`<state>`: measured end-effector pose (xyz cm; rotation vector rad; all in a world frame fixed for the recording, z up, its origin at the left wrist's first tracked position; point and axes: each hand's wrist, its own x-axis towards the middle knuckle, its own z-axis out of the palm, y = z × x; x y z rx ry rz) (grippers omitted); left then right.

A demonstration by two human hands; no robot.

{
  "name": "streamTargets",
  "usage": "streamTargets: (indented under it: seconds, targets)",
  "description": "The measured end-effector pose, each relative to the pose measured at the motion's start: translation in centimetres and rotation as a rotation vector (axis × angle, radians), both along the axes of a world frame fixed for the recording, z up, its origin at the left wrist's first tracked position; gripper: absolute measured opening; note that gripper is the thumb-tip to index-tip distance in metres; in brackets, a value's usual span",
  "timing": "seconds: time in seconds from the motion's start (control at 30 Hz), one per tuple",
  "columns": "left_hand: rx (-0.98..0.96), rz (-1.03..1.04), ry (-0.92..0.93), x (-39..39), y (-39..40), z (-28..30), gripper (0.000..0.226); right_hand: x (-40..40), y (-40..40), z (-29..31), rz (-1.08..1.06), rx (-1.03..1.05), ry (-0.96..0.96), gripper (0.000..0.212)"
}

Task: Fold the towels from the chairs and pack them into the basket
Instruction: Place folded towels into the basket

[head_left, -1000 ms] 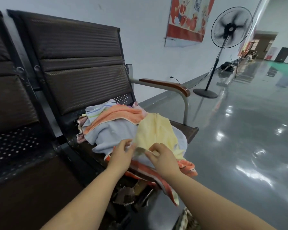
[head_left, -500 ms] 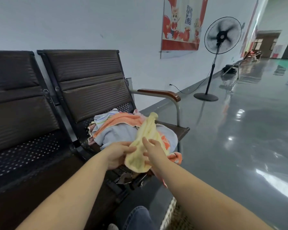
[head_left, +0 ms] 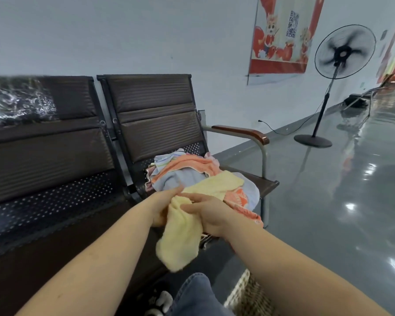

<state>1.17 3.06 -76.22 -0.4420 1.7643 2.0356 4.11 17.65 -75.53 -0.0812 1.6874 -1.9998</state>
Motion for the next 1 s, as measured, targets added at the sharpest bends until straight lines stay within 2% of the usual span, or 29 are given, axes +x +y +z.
streamTargets:
  seconds: [0.07, 0.13, 0.27, 0.33, 0.4, 0.47, 0.57, 0.63, 0.67, 0.73, 0.8, 0.83, 0.93, 1.0]
  targets:
    - [-0.089, 0.087, 0.062, 0.4, 0.3, -0.7, 0.032, -0.1, -0.5, -1.6, -0.148, 0.202, 0.053, 0.022]
    - [-0.077, 0.108, 0.138, 1.2, 0.5, -0.6, 0.026, -0.4, -0.1, -3.4, -0.326, 0.235, 0.015, 0.035]
    - [-0.011, -0.268, 0.108, 2.7, 0.3, 0.2, 0.022, -1.8, 1.9, -5.0, -0.387, -0.148, -0.224, 0.044]
    - [-0.025, -0.432, 0.072, 3.1, -0.2, 0.2, 0.024, -2.9, 2.2, -5.4, -0.443, -0.244, -0.233, 0.059]
    - [-0.008, -0.502, 0.019, 3.3, -0.7, 0.0, 0.027, -3.6, 2.1, -5.1, -0.514, -0.270, -0.179, 0.051]
    - [-0.007, -0.445, -0.030, 3.5, -0.9, -0.3, 0.033, -3.5, 1.9, -4.7, -0.494, -0.239, -0.120, 0.030]
    - [-0.077, -0.178, -0.031, 3.1, -1.1, -1.2, 0.050, -1.8, 1.0, -3.4, -0.233, -0.156, -0.016, 0.037]
    - [-0.026, -0.024, -0.030, 2.7, -1.7, -1.7, 0.060, -0.1, 0.0, -3.0, -0.021, -0.076, 0.033, 0.041]
    - [0.017, 0.018, -0.032, 2.5, -2.0, -2.1, 0.061, 0.6, -0.5, -3.0, 0.079, -0.047, 0.035, 0.041]
    - [0.068, 0.070, -0.043, 2.7, -2.6, -2.3, 0.046, 1.6, -1.8, -3.7, 0.225, -0.006, 0.010, 0.040]
    - [0.073, 0.096, -0.034, 3.5, -3.4, -2.4, 0.027, 2.2, -3.0, -4.4, 0.201, 0.056, -0.019, 0.041]
    - [0.087, 0.098, -0.019, 4.1, -3.9, -2.3, 0.022, 2.0, -3.6, -5.0, 0.110, 0.069, -0.063, 0.045]
    - [0.146, 0.023, 0.060, 6.0, -6.0, -1.6, 0.017, 1.6, -4.6, -5.7, -0.149, -0.184, -0.341, 0.055]
    - [0.129, -0.113, 0.112, 7.6, -7.8, -1.3, 0.024, 1.5, -5.5, -5.2, -0.233, -0.301, -0.380, 0.051]
